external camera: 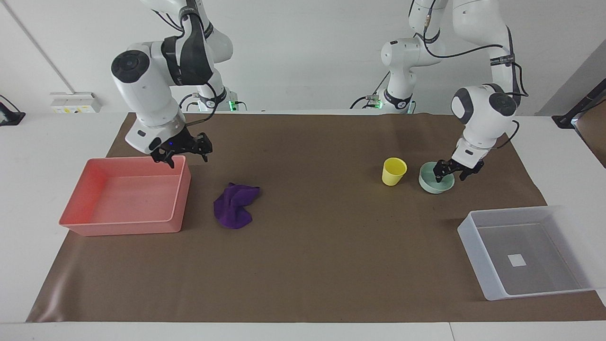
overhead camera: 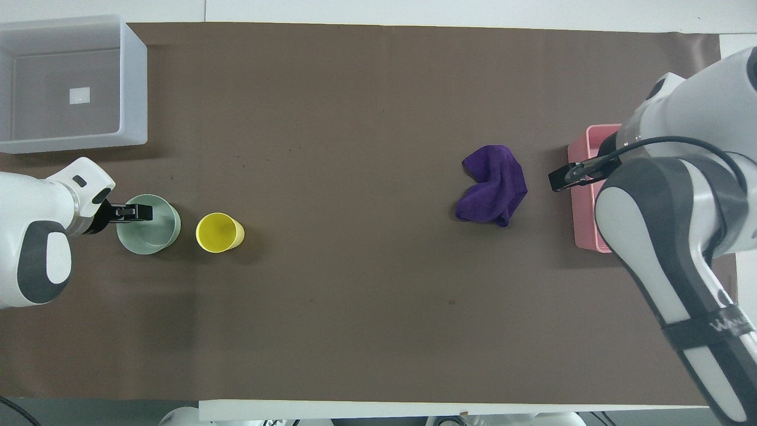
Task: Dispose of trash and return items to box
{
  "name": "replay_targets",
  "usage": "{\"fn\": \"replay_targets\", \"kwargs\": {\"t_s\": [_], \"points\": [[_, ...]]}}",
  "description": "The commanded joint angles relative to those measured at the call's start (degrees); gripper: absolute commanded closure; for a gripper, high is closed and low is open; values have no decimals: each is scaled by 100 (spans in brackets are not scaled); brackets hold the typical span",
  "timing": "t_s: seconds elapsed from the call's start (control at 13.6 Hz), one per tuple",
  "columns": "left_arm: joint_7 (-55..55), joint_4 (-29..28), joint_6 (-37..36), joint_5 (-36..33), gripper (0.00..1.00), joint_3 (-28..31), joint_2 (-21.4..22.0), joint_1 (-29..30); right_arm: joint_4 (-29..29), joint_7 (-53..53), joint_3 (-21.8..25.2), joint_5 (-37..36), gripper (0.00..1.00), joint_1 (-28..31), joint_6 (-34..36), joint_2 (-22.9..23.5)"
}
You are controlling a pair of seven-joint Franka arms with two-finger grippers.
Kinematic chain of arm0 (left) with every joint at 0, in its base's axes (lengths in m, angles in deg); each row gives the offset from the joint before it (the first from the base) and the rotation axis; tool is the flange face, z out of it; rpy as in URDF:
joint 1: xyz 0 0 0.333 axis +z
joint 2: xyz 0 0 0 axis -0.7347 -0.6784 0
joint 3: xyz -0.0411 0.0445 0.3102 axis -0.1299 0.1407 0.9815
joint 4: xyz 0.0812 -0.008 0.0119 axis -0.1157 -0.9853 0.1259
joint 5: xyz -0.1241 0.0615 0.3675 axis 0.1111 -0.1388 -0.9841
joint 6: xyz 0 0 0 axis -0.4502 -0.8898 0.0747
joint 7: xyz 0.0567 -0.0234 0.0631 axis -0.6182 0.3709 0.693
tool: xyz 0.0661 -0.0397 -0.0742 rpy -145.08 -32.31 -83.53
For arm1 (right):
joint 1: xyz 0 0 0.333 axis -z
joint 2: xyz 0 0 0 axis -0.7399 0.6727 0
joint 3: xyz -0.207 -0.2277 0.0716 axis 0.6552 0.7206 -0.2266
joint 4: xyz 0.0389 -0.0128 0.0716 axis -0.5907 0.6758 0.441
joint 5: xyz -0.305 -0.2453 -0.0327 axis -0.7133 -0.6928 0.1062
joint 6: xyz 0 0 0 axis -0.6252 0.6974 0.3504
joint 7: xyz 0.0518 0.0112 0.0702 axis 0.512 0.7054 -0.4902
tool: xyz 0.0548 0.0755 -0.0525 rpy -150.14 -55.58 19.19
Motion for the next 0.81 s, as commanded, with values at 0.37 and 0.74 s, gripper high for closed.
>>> {"fn": "replay_targets", "kwargs": {"t_s": [0.37, 0.74], "points": [[222, 2661, -2878, 147, 100, 10, -39, 36, 423, 441, 24, 76, 3, -507, -1990, 1035], [171, 4924, -2968, 814, 100, 54, -1591, 701, 599, 713, 24, 76, 18, -579, -2546, 1361]]}}
